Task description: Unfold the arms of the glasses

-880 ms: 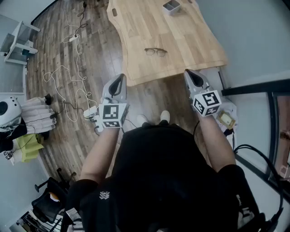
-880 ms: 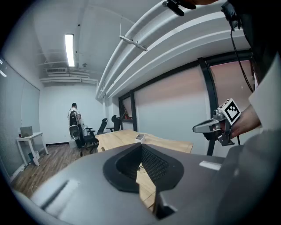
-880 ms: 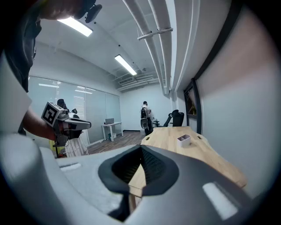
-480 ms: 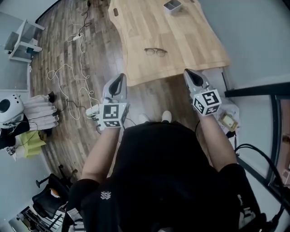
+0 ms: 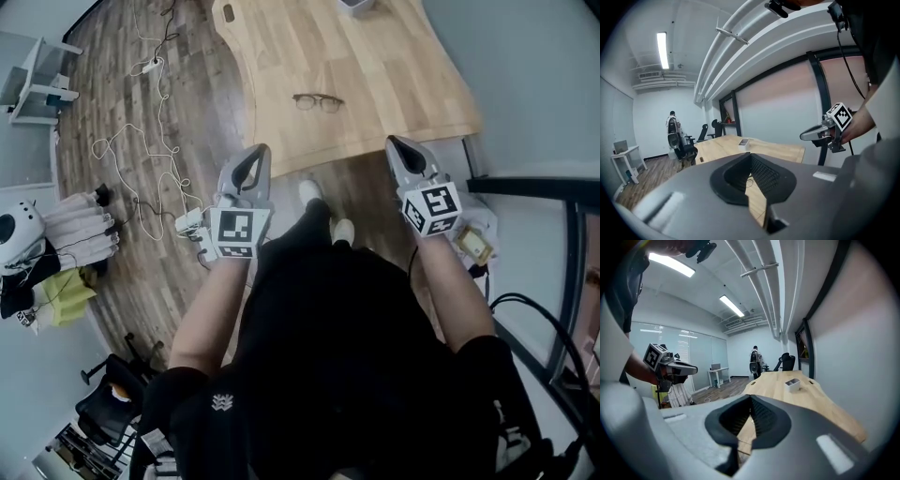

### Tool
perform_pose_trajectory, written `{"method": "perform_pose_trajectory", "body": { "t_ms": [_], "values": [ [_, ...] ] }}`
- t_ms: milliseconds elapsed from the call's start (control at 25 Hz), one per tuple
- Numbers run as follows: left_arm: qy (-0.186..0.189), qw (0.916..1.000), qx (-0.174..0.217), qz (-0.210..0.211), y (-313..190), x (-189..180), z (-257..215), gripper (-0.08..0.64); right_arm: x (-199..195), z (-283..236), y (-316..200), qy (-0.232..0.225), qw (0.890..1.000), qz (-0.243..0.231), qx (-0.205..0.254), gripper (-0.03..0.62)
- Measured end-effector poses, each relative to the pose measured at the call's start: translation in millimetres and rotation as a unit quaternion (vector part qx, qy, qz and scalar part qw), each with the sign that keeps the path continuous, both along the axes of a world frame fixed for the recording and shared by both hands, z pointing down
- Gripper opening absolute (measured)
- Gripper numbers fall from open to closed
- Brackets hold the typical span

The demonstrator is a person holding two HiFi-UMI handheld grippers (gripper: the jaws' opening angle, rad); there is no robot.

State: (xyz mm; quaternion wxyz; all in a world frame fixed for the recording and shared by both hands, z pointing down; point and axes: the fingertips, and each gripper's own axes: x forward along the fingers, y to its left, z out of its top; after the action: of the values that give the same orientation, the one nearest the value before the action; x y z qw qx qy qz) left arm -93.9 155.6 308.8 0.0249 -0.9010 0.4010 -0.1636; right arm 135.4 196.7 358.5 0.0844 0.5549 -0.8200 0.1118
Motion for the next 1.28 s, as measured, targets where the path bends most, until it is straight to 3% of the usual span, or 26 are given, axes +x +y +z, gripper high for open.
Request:
{"method": "perform_pose_trajectory", "body": {
  "t_ms": [240,480,720,880,1280],
  "values": [
    [0.007,0.9991,-0.024,0.033,-58,24,27,0.006,5,13,-45,0.000,1.000,0.010,-0.022,0.002],
    [-0.003,0.9950,-0.035,0.093,-112,47,46,0.006,13,12,-90,0.005,0.999,0.033,-0.039,0.002],
    [-0.026,0.9843,-0.048,0.168,-139,83,87,0.010,19,20,-125,0.010,0.997,0.061,-0.051,0.002],
    [-0.055,0.9730,-0.077,0.210,-139,98,113,0.058,24,30,-135,0.007,0.995,0.078,-0.066,0.002],
    [-0.117,0.9603,-0.109,0.228,-166,126,187,0.127,31,112,-171,-0.023,0.991,0.050,-0.121,0.002]
  ]
}}
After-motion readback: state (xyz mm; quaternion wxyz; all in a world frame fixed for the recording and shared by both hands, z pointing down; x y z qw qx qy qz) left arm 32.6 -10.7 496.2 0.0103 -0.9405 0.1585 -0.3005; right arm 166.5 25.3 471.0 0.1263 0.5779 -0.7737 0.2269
